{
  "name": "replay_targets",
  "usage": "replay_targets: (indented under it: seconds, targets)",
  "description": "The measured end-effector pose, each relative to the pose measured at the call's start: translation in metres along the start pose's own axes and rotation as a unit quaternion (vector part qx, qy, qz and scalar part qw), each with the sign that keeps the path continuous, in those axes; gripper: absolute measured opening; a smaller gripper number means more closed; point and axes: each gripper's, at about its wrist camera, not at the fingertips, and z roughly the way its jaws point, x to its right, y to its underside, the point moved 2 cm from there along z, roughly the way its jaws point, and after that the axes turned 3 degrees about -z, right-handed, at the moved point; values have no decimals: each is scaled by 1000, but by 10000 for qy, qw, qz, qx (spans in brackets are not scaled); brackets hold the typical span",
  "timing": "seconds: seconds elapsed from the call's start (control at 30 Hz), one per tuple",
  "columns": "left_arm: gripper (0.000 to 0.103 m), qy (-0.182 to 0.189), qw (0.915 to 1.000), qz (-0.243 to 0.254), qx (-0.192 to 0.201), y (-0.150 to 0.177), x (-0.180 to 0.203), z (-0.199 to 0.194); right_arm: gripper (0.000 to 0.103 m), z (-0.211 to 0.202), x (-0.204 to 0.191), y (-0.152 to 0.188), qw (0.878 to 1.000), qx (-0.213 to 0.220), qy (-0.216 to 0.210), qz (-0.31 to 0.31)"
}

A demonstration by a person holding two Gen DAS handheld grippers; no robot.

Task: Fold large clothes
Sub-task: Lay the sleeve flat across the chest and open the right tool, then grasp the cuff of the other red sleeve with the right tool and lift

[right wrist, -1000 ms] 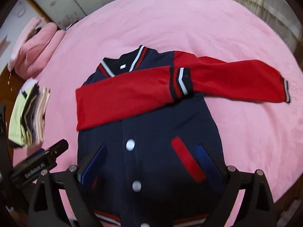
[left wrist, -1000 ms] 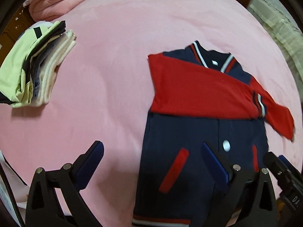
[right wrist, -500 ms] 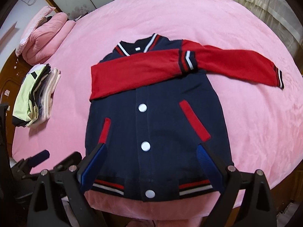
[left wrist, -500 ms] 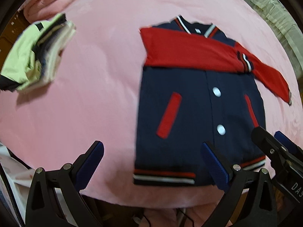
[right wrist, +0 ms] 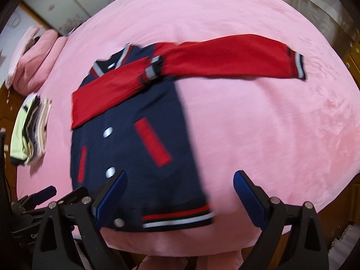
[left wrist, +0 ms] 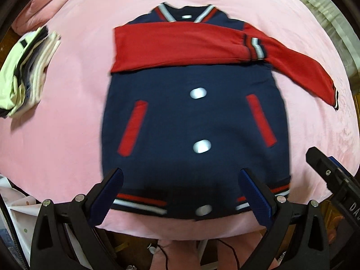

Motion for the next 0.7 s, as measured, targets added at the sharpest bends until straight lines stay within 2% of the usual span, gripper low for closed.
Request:
replay_targets:
  seconds: [0.23,0.43,0.53,0.6,0.7]
  targets:
    - [101,44,9999,83,86,-43,94,-4,95,-11,96,-43,9984,165,-164,525]
    - [101,190,9998,-10,2,-75,161,1,95,-9,180,-78,9897,345,-460,1314]
    - [101,178,9998,50,-95,-84,182,8,95,-2,217,-92,9816,445,-669,1735]
    - [101,167,9995,164,-202,-88,196,15,91,5,237,-97,9724,488,-972,2064]
    - [101,70,9991,310,-293,-93,208,26,77,22,255,-99,9582,444,-1394,2460]
